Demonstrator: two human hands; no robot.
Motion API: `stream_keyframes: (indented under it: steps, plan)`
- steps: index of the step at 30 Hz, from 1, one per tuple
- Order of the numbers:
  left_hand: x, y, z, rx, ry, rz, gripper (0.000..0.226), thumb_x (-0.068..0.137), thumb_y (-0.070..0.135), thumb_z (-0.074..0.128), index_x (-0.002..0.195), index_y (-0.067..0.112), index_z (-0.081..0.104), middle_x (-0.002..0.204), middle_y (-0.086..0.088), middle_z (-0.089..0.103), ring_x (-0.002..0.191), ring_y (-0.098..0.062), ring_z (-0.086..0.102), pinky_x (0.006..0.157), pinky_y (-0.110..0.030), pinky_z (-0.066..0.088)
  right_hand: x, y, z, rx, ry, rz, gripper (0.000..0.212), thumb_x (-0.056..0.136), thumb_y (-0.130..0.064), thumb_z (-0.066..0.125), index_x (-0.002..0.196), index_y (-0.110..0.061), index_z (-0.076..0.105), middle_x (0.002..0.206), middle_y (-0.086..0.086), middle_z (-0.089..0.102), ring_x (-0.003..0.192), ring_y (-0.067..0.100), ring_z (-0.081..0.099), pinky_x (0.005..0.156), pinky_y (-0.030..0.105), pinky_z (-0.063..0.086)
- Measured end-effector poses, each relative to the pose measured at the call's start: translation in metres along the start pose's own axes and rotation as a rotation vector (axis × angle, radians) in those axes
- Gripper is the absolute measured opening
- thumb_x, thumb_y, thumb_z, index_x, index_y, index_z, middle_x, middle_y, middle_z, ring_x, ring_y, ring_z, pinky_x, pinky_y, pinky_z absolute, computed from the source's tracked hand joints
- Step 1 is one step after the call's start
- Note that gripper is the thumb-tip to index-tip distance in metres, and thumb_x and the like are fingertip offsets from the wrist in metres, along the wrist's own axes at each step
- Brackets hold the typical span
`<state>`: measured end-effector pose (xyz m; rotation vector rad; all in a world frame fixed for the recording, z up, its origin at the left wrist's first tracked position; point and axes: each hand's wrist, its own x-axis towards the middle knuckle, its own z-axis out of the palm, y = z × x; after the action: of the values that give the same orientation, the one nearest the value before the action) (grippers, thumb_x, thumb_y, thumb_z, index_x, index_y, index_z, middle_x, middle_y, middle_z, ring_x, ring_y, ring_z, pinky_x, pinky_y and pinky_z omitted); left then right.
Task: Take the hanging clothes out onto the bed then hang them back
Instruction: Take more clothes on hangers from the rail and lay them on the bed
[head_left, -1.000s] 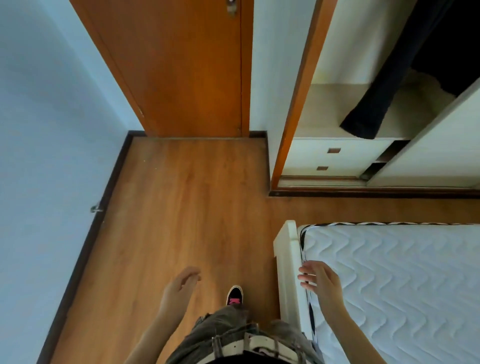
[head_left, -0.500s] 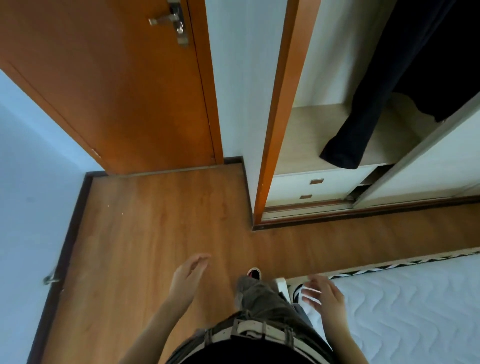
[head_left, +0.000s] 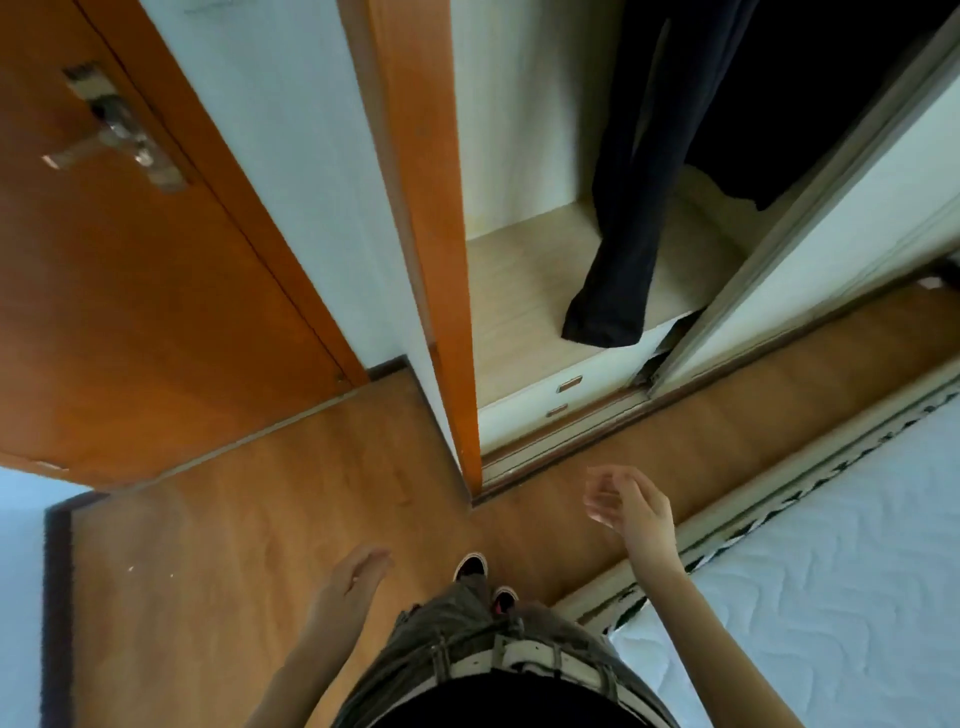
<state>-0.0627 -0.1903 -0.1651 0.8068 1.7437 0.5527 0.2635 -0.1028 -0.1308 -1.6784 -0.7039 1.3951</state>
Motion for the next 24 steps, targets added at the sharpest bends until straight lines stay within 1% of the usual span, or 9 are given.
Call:
stream_keyframes:
  steps: [3,4,5,8,11,13,17,20,24]
  plan:
    - [0.035,0.052,0.025,0.103,-0.146,0.148,0.022,0.101,0.031,0.045,0.109,0.027,0.064,0.113,0.012,0.063,0.109,-0.006,0.057,0.089,-0.02,0.043,0.003,-0.003,-0.014,0.074,0.146,-0.008,0.028,0.101,-0.01,0.041,0.096,-0.003,0.068,0.084,0.014,0.069,0.078,0.026,0.067,0.072,0.038,0.056]
    - [0.045,0.069,0.035,0.152,-0.188,0.201,0.022,0.101,0.031,0.044,0.11,0.028,0.064,0.111,0.015,0.063,0.107,-0.002,0.057,0.085,-0.017,0.041,0.003,-0.004,-0.022,0.09,0.196,-0.005,0.028,0.101,-0.01,0.041,0.097,-0.002,0.067,0.085,0.015,0.069,0.078,0.026,0.066,0.072,0.038,0.056]
    - [0.054,0.087,0.045,0.202,-0.226,0.241,0.021,0.101,0.032,0.044,0.11,0.03,0.064,0.108,0.017,0.065,0.106,0.0,0.057,0.084,-0.018,0.042,0.003,-0.003,-0.03,0.107,0.24,0.001,0.027,0.101,-0.009,0.041,0.098,0.0,0.066,0.086,0.016,0.068,0.079,0.027,0.066,0.071,0.037,0.056]
    - [0.079,0.136,0.081,0.251,-0.338,0.335,0.019,0.098,0.034,0.048,0.105,0.035,0.065,0.1,0.016,0.069,0.103,-0.004,0.062,0.091,-0.028,0.048,0.003,-0.001,-0.061,0.171,0.351,0.011,0.026,0.1,-0.005,0.039,0.101,0.006,0.063,0.086,0.023,0.065,0.079,0.032,0.063,0.07,0.038,0.054]
    - [0.098,0.184,0.125,0.259,-0.434,0.394,0.023,0.09,0.043,0.05,0.103,0.033,0.067,0.102,0.013,0.07,0.101,-0.003,0.063,0.089,-0.024,0.048,0.009,0.0,-0.096,0.219,0.446,0.025,0.025,0.099,-0.002,0.04,0.099,0.008,0.063,0.081,0.023,0.065,0.076,0.032,0.063,0.067,0.036,0.056]
    - [0.112,0.212,0.155,0.265,-0.466,0.443,0.028,0.088,0.044,0.049,0.104,0.03,0.068,0.102,0.011,0.07,0.101,-0.003,0.064,0.09,-0.023,0.049,0.022,0.002,-0.119,0.231,0.485,0.037,0.026,0.098,-0.002,0.041,0.097,0.007,0.065,0.081,0.025,0.066,0.075,0.034,0.064,0.073,0.043,0.054]
    - [0.151,0.259,0.216,0.216,-0.443,0.412,0.018,0.097,0.024,0.053,0.102,0.023,0.07,0.098,0.011,0.072,0.098,-0.002,0.066,0.092,-0.025,0.05,0.081,-0.01,-0.166,0.229,0.5,0.062,0.026,0.098,-0.002,0.041,0.099,0.007,0.065,0.083,0.025,0.067,0.078,0.036,0.065,0.075,0.044,0.054]
    - [0.17,0.292,0.263,0.151,-0.361,0.384,0.019,0.097,0.019,0.052,0.1,0.023,0.071,0.099,0.005,0.073,0.097,-0.004,0.067,0.093,-0.027,0.051,0.147,-0.039,-0.203,0.191,0.452,0.059,0.026,0.097,-0.004,0.041,0.099,0.005,0.066,0.088,0.026,0.068,0.081,0.037,0.064,0.077,0.045,0.053]
    - [0.173,0.341,0.312,0.058,-0.241,0.353,0.018,0.097,0.018,0.052,0.097,0.019,0.07,0.099,0.003,0.072,0.096,-0.005,0.067,0.085,-0.017,0.053,0.229,-0.109,-0.239,0.107,0.295,-0.012,0.028,0.099,-0.006,0.039,0.093,-0.003,0.067,0.079,0.015,0.068,0.069,0.029,0.064,0.064,0.033,0.053]
